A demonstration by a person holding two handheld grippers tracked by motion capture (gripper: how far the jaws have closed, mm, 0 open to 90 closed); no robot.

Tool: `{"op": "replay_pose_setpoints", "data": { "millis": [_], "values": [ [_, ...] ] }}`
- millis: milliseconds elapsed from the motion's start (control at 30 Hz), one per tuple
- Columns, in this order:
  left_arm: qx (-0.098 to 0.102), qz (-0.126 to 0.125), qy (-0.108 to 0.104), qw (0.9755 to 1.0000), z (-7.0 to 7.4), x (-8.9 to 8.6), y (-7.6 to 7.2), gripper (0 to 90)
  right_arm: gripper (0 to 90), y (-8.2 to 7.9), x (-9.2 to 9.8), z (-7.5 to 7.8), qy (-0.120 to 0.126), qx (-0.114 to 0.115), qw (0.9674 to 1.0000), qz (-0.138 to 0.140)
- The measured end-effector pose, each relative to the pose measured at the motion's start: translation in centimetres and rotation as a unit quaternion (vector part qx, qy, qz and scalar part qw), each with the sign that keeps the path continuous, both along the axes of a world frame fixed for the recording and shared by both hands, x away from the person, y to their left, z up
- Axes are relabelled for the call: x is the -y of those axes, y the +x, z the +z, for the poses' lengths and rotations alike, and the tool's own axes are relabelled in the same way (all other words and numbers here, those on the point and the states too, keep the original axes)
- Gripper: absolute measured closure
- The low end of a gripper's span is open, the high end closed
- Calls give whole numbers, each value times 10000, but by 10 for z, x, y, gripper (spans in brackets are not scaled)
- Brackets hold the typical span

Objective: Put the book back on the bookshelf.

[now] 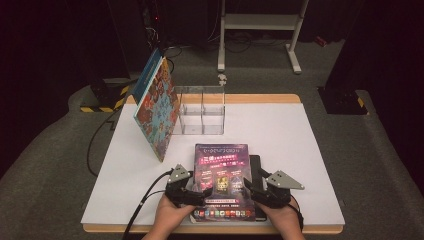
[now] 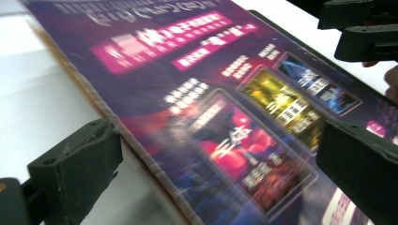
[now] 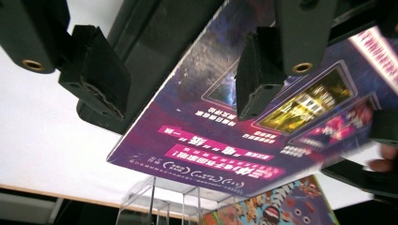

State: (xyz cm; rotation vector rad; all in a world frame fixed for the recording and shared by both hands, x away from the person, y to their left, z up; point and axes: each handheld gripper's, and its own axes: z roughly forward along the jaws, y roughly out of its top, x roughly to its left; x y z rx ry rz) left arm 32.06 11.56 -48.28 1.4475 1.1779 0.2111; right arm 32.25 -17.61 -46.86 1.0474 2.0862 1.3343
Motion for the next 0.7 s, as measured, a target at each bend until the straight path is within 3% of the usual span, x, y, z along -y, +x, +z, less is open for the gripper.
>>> {"op": "replay_pose_setpoints", "data": {
  "millis": [67,167,200,300,400,467,567,700],
  "values": [
    [76,194,-42,9998,-2,-10,-2,22,330,3,-4,0,-77,-9,10000,-35],
    [141,384,75,9991,-5,-21,-1,36,312,6,-10,-2,-308,-174,9994,-20],
    [143,485,78,9987,-6,-24,0,49,328,7,-12,-4,-449,-274,9986,1],
    [47,568,-22,9984,-7,-33,2,53,328,10,-11,-3,-480,-455,9978,13],
    [74,542,-49,9985,-5,-33,2,57,328,11,-9,-3,-445,-564,9974,-32],
    [95,508,8,9987,-4,-33,2,64,330,9,-9,-1,-536,-540,9971,-94],
    [59,459,-95,9989,-3,-34,1,73,333,8,-4,-1,-591,-481,9968,-238],
    [15,255,-147,9996,-2,-22,-1,85,339,7,5,-1,-568,-487,9966,-341]
  ]
}}
